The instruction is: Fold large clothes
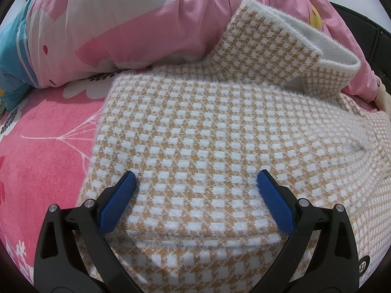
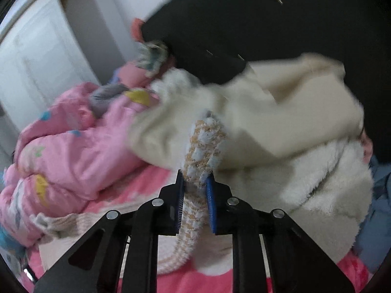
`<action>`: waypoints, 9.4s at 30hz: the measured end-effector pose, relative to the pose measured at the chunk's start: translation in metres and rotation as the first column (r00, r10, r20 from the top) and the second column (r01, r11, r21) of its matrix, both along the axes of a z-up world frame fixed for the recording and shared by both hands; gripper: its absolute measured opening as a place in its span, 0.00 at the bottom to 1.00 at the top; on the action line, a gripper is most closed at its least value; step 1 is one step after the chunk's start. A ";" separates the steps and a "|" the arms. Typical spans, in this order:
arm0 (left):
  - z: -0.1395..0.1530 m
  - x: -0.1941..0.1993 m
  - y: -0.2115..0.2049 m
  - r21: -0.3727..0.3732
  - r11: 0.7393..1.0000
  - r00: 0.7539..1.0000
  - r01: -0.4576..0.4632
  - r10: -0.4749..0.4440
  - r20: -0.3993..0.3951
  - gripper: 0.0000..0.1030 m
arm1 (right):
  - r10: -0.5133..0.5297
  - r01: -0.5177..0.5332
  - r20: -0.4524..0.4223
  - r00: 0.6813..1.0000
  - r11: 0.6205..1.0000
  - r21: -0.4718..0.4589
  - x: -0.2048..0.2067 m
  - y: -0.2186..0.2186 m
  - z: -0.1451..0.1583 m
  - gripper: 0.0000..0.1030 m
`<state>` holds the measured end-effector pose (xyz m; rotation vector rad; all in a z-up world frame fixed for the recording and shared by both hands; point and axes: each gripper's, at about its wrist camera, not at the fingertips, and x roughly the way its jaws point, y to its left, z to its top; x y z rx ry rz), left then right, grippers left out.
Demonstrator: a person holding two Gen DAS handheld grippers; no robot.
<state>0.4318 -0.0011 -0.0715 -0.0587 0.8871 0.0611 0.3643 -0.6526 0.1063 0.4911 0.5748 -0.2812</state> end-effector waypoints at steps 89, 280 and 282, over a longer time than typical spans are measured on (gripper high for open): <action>0.095 -0.036 -0.006 0.074 0.993 0.996 0.086 -0.085 -0.023 0.71 | 0.545 -0.638 -0.344 0.764 0.718 -0.278 0.046 0.326 -0.092 0.66; 0.087 -0.317 0.078 -0.591 0.795 0.991 0.136 -0.114 0.075 0.08 | 0.626 -0.625 0.124 0.770 0.701 0.342 -0.179 0.209 -0.112 0.07; 0.089 -0.297 0.083 -0.604 0.785 0.991 0.134 -0.106 0.083 0.08 | 0.619 -0.622 0.132 0.774 0.704 0.343 -0.159 0.211 -0.109 0.07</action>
